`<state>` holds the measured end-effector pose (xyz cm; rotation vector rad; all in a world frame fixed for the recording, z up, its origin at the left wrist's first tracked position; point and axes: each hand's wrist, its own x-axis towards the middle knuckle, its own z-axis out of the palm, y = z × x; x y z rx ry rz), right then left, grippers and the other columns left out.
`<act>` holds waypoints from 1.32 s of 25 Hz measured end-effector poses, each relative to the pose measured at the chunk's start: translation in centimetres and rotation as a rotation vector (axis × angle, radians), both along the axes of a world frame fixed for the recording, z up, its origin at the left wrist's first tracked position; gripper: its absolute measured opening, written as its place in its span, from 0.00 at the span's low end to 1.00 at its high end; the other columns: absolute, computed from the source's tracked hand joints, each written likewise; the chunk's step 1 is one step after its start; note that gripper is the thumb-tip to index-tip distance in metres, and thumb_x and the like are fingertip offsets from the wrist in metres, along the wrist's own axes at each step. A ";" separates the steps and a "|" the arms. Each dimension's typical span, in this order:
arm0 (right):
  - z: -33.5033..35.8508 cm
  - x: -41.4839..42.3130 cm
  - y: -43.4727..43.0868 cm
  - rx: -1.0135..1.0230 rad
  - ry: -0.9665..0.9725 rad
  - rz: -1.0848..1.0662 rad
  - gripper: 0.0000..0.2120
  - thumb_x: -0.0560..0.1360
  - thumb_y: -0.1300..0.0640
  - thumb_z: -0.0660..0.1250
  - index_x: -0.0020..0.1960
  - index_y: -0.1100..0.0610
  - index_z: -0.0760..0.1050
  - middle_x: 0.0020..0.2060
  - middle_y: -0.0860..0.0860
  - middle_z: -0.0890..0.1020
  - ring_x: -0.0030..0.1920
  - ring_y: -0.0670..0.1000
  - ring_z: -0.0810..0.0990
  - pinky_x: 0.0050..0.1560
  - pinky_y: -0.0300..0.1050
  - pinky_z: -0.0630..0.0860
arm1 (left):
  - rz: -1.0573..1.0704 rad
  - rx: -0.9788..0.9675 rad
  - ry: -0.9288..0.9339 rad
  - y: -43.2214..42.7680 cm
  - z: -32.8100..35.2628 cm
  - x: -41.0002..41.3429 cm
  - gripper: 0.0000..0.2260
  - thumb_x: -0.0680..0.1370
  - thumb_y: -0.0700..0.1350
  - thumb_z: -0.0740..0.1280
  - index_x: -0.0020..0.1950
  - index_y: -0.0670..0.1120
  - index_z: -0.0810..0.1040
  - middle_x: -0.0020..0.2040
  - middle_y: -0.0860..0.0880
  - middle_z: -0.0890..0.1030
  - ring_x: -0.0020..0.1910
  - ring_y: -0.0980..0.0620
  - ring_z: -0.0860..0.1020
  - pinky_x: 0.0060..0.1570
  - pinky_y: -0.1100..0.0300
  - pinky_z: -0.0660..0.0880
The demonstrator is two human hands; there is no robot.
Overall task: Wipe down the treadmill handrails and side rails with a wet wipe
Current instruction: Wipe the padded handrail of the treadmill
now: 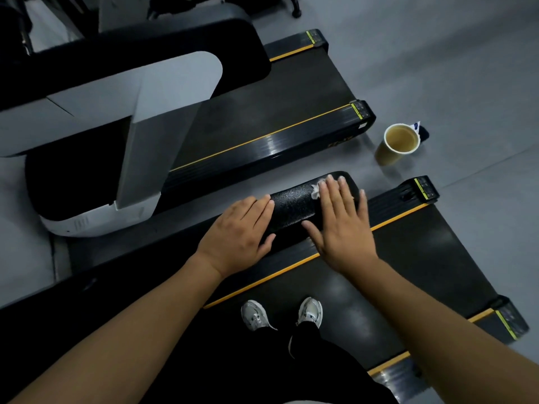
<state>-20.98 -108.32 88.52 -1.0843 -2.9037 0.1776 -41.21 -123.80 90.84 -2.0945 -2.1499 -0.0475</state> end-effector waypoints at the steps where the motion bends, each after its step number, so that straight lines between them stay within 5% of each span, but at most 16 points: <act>1: 0.4 -0.9 -0.2 -0.013 -0.017 0.057 0.39 0.83 0.34 0.47 0.83 0.61 0.52 0.83 0.58 0.53 0.83 0.57 0.46 0.79 0.67 0.50 | -0.006 -0.004 0.006 0.0 0.1 0.0 0.28 0.84 0.55 0.59 0.76 0.37 0.69 0.73 0.39 0.73 0.69 0.41 0.73 0.71 0.47 0.70; 4: 0.9 -2.9 -0.7 -0.033 -0.020 0.267 0.39 0.83 0.32 0.42 0.83 0.59 0.53 0.83 0.56 0.56 0.83 0.56 0.46 0.81 0.64 0.47 | -0.024 -0.011 0.020 -0.1 0.1 -0.1 0.27 0.84 0.54 0.59 0.77 0.37 0.68 0.74 0.38 0.72 0.70 0.41 0.72 0.71 0.47 0.68; 9: 0.9 -0.8 4.1 -0.050 0.020 -0.018 0.38 0.83 0.33 0.43 0.82 0.58 0.57 0.81 0.56 0.61 0.83 0.56 0.50 0.81 0.63 0.46 | -0.071 -0.045 0.005 0.2 0.3 -0.1 0.26 0.85 0.53 0.58 0.79 0.39 0.66 0.77 0.41 0.69 0.74 0.42 0.69 0.74 0.47 0.67; 14: 1.2 -2.4 1.2 -0.109 0.041 0.243 0.38 0.83 0.33 0.43 0.83 0.57 0.55 0.82 0.54 0.58 0.83 0.54 0.49 0.82 0.60 0.48 | -0.045 -0.077 -0.106 0.7 0.9 -0.2 0.26 0.82 0.53 0.61 0.77 0.40 0.70 0.74 0.40 0.72 0.72 0.41 0.71 0.70 0.45 0.71; 19: 0.5 -0.4 4.8 -0.208 0.116 -0.121 0.39 0.82 0.32 0.44 0.83 0.58 0.55 0.82 0.55 0.59 0.83 0.54 0.50 0.82 0.57 0.48 | -0.076 -0.098 -0.136 4.3 1.2 1.4 0.26 0.80 0.53 0.63 0.75 0.41 0.71 0.71 0.42 0.74 0.70 0.43 0.72 0.69 0.46 0.72; 24: -0.3 0.8 3.3 -0.178 0.153 0.189 0.38 0.83 0.33 0.48 0.84 0.57 0.49 0.84 0.53 0.51 0.83 0.51 0.43 0.82 0.59 0.50 | -0.091 -0.091 -0.149 7.0 0.7 2.8 0.28 0.81 0.54 0.64 0.77 0.40 0.69 0.73 0.42 0.72 0.72 0.43 0.71 0.70 0.47 0.71; 28: -0.6 1.3 3.7 -0.317 0.281 -0.106 0.38 0.83 0.34 0.51 0.84 0.57 0.50 0.83 0.54 0.53 0.83 0.52 0.46 0.82 0.55 0.50 | -0.104 -0.089 -0.127 7.4 0.4 2.9 0.28 0.80 0.52 0.64 0.76 0.40 0.70 0.74 0.42 0.72 0.72 0.43 0.71 0.70 0.46 0.71; 33: -2.0 1.9 1.3 -0.141 0.272 0.120 0.37 0.84 0.35 0.51 0.84 0.58 0.52 0.83 0.55 0.53 0.83 0.53 0.46 0.81 0.60 0.55 | -0.094 -0.118 -0.104 7.2 0.2 3.0 0.28 0.80 0.52 0.64 0.77 0.39 0.68 0.75 0.42 0.71 0.74 0.44 0.69 0.72 0.46 0.70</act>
